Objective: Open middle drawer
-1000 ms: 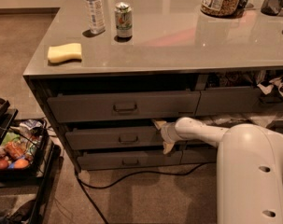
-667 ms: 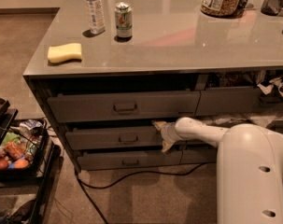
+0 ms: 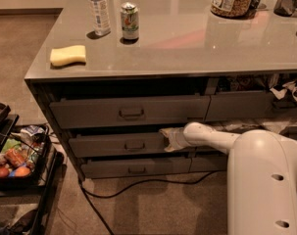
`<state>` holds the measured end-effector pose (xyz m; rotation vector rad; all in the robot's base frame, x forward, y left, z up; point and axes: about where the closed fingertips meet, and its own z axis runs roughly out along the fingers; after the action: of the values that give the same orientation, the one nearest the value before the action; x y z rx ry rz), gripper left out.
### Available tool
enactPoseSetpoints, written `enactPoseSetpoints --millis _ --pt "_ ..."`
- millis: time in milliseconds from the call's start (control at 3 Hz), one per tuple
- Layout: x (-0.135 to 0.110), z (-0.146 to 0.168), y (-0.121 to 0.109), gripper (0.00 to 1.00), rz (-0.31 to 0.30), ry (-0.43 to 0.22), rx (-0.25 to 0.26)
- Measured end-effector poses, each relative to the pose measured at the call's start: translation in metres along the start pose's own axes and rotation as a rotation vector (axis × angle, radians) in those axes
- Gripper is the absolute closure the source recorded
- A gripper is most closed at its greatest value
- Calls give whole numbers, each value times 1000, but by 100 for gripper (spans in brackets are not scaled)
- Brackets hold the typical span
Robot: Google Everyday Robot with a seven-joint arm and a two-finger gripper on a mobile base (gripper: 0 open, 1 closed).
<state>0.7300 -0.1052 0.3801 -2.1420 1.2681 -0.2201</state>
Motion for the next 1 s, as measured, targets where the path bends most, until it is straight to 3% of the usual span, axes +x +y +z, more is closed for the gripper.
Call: enactPoseSetpoints --millis 333,667,1000 --pt "0 0 0 84 0 0 0" --pt "0 -2 -3 100 0 0 0" --pt "0 -3 -3 100 2 -2 -6"
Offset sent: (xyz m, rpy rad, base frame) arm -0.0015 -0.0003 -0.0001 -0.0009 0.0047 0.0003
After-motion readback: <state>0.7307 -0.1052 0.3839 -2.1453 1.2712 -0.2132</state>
